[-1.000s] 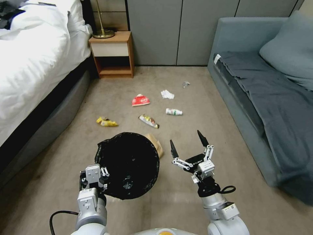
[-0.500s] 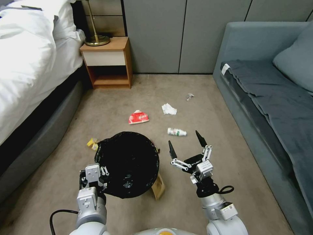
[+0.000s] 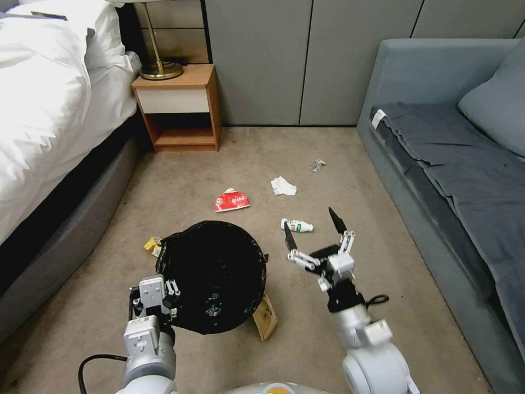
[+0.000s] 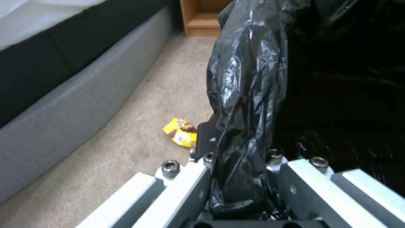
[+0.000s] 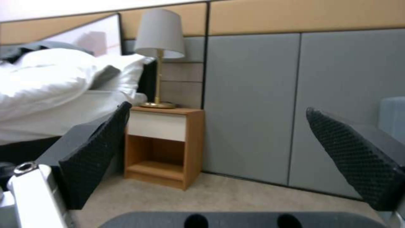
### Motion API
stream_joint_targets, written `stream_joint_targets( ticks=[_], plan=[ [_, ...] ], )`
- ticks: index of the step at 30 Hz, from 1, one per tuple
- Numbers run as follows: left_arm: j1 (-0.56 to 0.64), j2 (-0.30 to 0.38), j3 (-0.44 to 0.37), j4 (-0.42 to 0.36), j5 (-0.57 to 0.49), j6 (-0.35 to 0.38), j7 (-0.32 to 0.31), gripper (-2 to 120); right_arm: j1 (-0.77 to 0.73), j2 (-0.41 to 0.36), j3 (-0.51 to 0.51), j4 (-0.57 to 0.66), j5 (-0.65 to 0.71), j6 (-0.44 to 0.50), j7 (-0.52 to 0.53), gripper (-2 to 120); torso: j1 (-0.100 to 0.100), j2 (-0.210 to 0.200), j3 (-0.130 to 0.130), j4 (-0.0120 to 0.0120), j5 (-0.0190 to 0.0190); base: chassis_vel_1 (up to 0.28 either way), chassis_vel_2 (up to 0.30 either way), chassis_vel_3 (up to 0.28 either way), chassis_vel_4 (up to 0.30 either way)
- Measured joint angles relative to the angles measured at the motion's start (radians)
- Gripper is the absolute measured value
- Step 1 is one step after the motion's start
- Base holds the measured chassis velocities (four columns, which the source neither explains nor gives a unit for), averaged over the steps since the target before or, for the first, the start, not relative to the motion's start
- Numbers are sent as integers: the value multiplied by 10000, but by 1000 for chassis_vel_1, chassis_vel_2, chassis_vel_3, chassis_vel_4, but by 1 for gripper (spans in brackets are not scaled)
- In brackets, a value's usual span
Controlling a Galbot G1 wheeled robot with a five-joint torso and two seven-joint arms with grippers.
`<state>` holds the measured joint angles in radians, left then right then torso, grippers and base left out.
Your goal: Pick up the trash bin, then pick up the garbage from the floor and place it into the trash bin.
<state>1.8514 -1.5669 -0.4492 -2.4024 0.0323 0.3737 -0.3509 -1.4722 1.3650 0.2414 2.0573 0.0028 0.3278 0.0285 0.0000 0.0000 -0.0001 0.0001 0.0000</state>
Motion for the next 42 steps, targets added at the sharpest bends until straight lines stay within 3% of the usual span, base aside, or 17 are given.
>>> stream_joint_targets(
  ticks=[3,5,10,18,33,42],
  plan=[
    [47,-43,-38,-27,-1,3,-7,1,943,-258,-351,-399,514,-1064,389,100,0,0,1,-1,0,0,0,0,0],
    [50,-54,-39,-27,-1,2,-10,1,1096,-298,-422,-487,672,-1221,384,100,0,0,1,-1,1,0,0,0,0],
    [22,-148,-76,12,3,13,-28,1,2283,-585,-1177,-1142,2356,-2654,188,100,0,0,1,-1,2,0,0,0,0],
    [-33,-222,-147,187,14,26,-34,1,3514,-663,-2151,-2312,3675,-3623,138,100,0,0,1,-1,-1,0,0,0,0],
    [-66,-256,-150,254,64,53,-92,1,4603,-762,-3856,-4747,4923,-4696,-28,100,0,0,1,0,0,0,0,0,0],
    [-63,-267,-139,255,68,53,-95,1,4648,-561,-4016,-5533,4743,-4863,-305,100,0,0,1,-2,-1,0,0,0,0]
  ],
)
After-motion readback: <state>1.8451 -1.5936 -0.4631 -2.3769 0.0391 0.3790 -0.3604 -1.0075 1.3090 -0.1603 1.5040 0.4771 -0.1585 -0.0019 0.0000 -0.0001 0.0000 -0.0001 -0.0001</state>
